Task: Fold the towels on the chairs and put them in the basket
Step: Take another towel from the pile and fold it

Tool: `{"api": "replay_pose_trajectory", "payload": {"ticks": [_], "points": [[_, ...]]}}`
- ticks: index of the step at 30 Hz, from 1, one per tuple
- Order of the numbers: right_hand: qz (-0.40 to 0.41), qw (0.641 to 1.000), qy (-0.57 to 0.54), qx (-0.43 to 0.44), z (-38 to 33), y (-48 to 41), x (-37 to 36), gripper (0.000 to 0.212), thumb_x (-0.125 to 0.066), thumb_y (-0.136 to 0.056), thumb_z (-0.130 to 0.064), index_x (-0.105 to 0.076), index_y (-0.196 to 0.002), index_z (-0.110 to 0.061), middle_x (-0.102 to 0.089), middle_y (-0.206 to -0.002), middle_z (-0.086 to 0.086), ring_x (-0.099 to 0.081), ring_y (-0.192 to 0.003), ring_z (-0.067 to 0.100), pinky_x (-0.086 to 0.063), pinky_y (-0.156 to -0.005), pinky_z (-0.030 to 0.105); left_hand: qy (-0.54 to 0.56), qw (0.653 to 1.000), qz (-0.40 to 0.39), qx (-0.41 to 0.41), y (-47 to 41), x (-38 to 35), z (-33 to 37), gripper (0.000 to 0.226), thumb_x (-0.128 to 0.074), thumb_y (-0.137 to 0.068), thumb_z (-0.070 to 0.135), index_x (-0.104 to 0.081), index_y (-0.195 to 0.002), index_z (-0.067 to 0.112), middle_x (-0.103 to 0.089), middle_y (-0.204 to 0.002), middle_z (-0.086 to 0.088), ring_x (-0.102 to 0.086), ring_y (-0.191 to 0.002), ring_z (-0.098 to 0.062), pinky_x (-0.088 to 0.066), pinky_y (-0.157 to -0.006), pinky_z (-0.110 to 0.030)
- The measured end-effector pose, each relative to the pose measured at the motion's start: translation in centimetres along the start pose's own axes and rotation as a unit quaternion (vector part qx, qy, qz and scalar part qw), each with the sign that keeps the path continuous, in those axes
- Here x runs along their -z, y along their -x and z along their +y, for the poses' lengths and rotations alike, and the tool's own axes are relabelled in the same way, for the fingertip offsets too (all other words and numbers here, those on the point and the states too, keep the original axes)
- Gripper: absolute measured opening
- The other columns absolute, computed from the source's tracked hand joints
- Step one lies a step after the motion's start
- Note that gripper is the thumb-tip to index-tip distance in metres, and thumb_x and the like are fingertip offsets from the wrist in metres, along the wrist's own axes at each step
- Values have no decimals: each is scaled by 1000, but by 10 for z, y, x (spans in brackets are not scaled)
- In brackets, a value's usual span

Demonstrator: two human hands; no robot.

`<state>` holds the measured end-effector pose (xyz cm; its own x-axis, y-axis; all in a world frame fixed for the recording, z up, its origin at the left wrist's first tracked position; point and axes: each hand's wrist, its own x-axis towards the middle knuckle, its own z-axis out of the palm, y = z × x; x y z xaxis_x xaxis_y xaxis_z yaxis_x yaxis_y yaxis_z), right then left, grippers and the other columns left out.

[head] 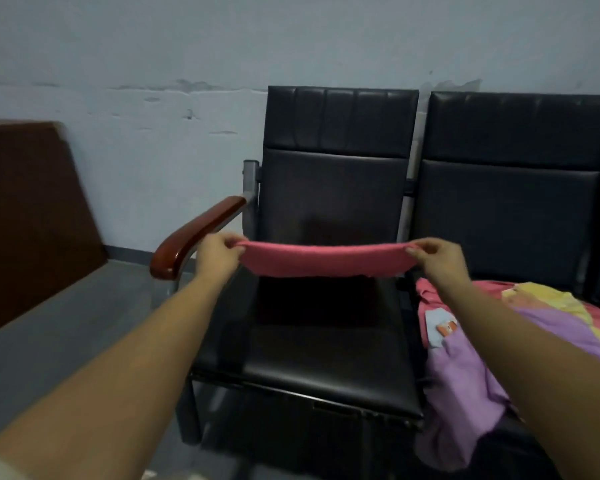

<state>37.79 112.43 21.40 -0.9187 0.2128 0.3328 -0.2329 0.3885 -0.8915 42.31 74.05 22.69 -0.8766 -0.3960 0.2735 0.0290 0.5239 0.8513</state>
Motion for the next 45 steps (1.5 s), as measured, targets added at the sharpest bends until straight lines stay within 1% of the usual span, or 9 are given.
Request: {"api": "replay_pose_trajectory", "payload": {"ticks": [6, 13, 17, 21, 27, 33, 37, 40, 45], "points": [[-50, 996, 67, 10, 67, 66, -13, 15, -65, -90, 3, -74, -100, -3, -70, -89, 8, -62, -86, 18, -43, -67, 3, 89, 986, 38, 138, 60, -35, -71, 15, -68, -91, 3, -75, -104, 7, -73, -102, -12, -67, -101, -30, -52, -95, -38], [-74, 993, 90, 5, 71, 70, -11, 9, -66, -91, -1, -73, -95, -4, -69, -87, 8, -61, -82, 19, -45, -64, 7, 4, 998, 12, 65, 65, -23, -84, 11, -60, -98, 16, -65, -89, 14, -66, -88, -5, -58, -83, -20, -45, -78, -33], [-46, 998, 29, -20, 57, 70, -12, 14, -60, -94, 0, -71, -102, 1, -67, -98, 10, -59, -92, 20, -45, -78, 22, 25, 999, 10, 36, 70, -26, -75, 20, -52, -103, 23, -58, -91, 8, -60, -85, -6, -52, -80, -19, -44, -77, -36], [-49, 995, -31, -77, 50, 78, -4, 26, -56, -92, 4, -65, -73, -12, -61, -71, 6, -54, -70, 18, -47, -61, 25, 26, 1000, -2, 9, 76, -25, -66, 19, -50, -103, 25, -58, -93, 11, -59, -81, 0, -52, -79, -17, -41, -73, -32], [-113, 983, -39, -136, 42, 83, 13, 22, -58, -83, 7, -70, -72, -7, -64, -74, 8, -56, -73, 22, -42, -62, 28, -10, 997, -70, 23, 84, -11, -67, 19, -50, -104, 24, -62, -96, 11, -62, -91, -3, -54, -86, -17, -41, -72, -33], [-120, 981, 81, -127, 53, 81, 6, 14, -62, -92, -7, -71, -83, -10, -58, -64, 3, -50, -56, 15, -41, -49, 23, -51, 997, -60, 12, 90, -15, -75, 18, -53, -103, 24, -63, -95, 12, -61, -87, 1, -54, -82, -14, -37, -63, -25], [-96, 974, 197, -59, 68, 66, -3, 11, -68, -89, -14, -75, -80, -13, -68, -74, 4, -59, -67, 17, -48, -66, 34, -53, 998, -45, -7, 74, -29, -86, 14, -58, -99, 22, -66, -88, 18, -65, -84, 2, -58, -80, -14, -42, -68, -31], [-84, 966, 241, -36, 70, 55, -10, 7, -70, -87, -13, -77, -85, -11, -68, -77, 4, -60, -74, 18, -40, -66, 29, -66, 998, -19, 5, 55, -44, -90, 12, -61, -97, 27, -68, -88, 24, -69, -87, 2, -63, -87, -19, -49, -78, -37], [-27, 977, 191, -89, 86, 28, -34, 11, -68, -88, -10, -74, -92, -1, -66, -76, 7, -65, -78, 26, -51, -74, 37, -7, 999, 26, 38, 16, -82, -87, 14, -60, -98, 26, -67, -100, 15, -69, -89, -4, -66, -85, -26, -53, -78, -39]]}}
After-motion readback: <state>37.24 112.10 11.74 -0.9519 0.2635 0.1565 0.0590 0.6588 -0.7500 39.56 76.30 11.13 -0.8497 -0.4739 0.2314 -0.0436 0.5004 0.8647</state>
